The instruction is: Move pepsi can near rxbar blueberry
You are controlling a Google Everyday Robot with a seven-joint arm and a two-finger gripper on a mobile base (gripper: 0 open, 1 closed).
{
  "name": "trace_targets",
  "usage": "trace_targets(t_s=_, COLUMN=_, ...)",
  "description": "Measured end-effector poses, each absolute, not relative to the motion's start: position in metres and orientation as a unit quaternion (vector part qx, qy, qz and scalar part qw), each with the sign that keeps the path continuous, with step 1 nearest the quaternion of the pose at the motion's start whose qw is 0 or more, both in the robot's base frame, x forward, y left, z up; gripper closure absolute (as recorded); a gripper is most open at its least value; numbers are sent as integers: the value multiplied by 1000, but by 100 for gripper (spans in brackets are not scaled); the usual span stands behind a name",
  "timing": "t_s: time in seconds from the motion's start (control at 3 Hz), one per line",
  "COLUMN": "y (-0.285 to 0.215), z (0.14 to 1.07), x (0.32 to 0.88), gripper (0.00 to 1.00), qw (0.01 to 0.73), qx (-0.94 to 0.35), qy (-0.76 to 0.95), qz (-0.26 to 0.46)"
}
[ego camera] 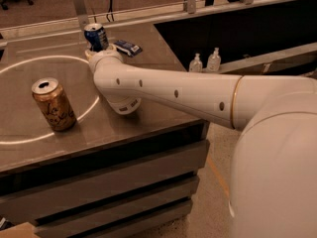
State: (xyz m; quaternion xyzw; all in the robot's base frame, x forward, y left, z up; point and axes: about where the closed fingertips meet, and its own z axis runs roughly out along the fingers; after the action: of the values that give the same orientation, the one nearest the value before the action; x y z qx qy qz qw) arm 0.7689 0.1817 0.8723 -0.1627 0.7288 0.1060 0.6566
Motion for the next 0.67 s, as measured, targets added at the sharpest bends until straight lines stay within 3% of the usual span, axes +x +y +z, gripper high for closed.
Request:
trace_targets(t_s=0.33, y=181, z=868, x=770, gripper=85, qw=648, qx=-157, qy=738, qz=101)
trace_targets(t_s=0.67, y=183, z=862, x=769, gripper=54, qw=637, qx=-155, qy=748, qz=101)
